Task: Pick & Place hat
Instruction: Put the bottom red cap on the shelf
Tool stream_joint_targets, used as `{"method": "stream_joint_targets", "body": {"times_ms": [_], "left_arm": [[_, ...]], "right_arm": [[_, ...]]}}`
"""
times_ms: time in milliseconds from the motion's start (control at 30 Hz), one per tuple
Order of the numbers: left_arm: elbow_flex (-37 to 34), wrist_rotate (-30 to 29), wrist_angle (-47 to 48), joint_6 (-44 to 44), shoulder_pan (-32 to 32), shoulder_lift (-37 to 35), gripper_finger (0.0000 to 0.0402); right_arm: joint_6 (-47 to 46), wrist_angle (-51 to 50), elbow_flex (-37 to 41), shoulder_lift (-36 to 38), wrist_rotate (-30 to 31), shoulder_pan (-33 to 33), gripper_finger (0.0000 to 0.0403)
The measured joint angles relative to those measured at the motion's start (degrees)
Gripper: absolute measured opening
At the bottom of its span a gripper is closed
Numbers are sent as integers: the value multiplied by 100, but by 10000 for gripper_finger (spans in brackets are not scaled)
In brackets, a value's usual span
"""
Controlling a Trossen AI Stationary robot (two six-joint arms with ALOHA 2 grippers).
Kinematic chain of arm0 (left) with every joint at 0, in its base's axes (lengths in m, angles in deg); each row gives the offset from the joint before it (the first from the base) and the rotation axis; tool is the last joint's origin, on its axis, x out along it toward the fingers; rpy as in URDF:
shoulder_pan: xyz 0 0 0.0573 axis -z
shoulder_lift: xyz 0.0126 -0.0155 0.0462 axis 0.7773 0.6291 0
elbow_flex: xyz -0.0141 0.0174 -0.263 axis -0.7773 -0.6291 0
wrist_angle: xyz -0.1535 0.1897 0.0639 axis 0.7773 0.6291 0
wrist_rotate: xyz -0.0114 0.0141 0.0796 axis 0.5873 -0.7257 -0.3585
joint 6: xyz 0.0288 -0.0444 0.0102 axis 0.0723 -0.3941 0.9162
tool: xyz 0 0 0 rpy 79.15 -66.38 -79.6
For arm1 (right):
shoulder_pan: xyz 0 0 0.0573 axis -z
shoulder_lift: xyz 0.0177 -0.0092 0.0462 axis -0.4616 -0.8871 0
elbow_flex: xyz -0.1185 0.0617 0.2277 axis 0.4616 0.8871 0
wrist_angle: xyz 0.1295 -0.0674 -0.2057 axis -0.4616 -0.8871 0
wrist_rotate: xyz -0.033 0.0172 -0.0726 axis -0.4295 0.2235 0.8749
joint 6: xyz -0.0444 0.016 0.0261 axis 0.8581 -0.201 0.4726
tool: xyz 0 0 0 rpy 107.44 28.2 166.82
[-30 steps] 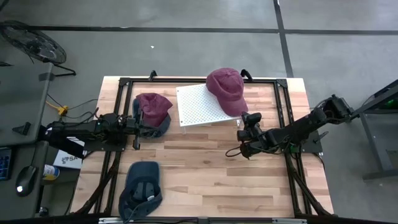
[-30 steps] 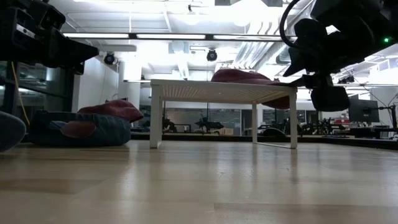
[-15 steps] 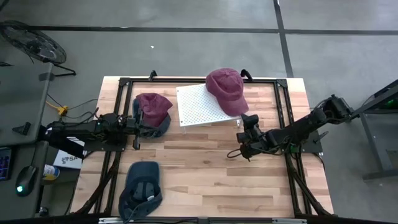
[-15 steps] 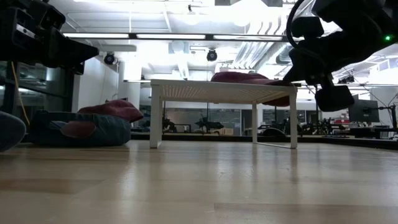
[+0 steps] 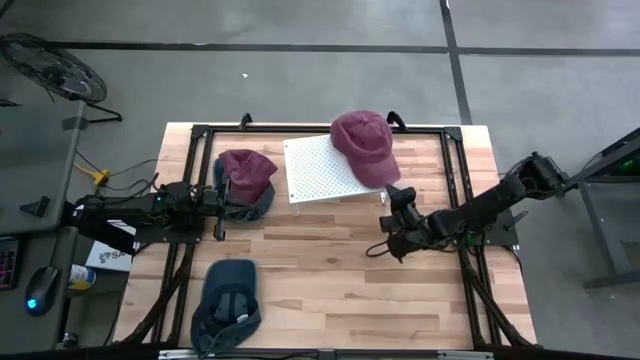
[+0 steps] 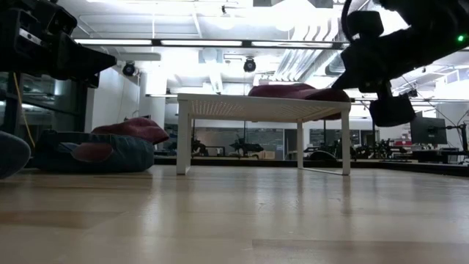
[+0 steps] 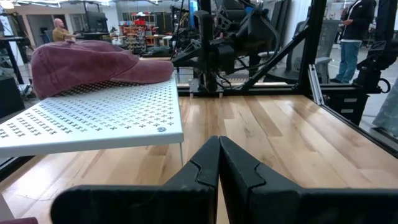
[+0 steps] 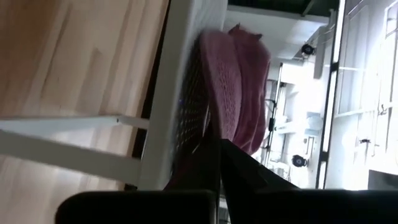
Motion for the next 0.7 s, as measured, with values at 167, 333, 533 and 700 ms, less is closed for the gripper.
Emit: {"method": "stream_joint_targets", "body": {"times_ms": [167, 333, 533, 700], "left_arm": [[0, 0, 0, -2, 0, 1, 7], [0, 0, 0, -2, 2, 0, 7], [0, 0, 0, 0, 1, 2, 7], [0, 0, 0, -2, 0, 1, 7]], "right_arm": [[232, 575, -2, 0, -19, -124, 0], [110, 902, -2, 0, -240, -238, 0], [102, 1337, -4, 0, -406, -368, 0], [248, 1350, -5, 2, 134, -483, 0]]}}
